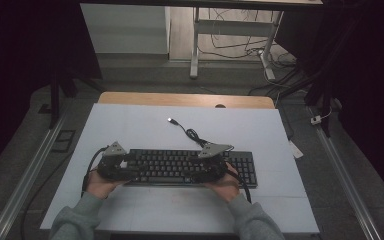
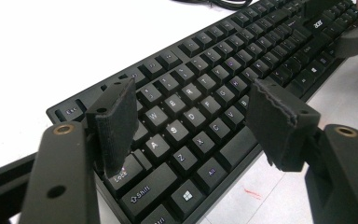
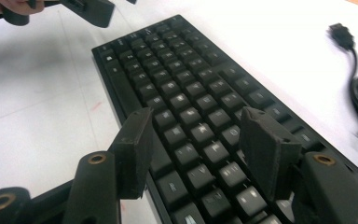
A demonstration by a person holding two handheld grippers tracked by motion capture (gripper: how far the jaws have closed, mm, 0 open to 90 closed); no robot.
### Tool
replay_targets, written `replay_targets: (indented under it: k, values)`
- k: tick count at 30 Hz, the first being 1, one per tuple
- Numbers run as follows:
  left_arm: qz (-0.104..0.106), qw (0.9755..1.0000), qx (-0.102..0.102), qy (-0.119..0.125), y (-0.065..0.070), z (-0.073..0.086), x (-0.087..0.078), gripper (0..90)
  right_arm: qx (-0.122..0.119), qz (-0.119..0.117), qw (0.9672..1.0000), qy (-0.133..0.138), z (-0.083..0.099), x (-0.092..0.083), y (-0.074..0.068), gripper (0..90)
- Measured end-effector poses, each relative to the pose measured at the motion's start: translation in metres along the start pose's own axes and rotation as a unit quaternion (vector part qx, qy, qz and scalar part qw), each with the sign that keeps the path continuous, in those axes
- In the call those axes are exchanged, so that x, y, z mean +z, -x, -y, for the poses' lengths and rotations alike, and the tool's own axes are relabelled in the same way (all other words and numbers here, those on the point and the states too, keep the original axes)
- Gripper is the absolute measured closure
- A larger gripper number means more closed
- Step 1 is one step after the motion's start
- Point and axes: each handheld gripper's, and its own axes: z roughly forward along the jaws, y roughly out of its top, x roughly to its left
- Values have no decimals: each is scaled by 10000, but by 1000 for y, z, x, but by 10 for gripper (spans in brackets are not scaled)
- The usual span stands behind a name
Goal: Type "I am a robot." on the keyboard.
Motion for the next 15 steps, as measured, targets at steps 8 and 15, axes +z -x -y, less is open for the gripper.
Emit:
replay_targets:
  k: [8,15]
  values:
    - [-44,9999,74,-54,2,1,2,330,-77,6,9999,-140,-5,15,-5,529]
    - [-85,9999,120,-62,3,1,3,328,-55,-26,9994,-328,-6,24,-4,767]
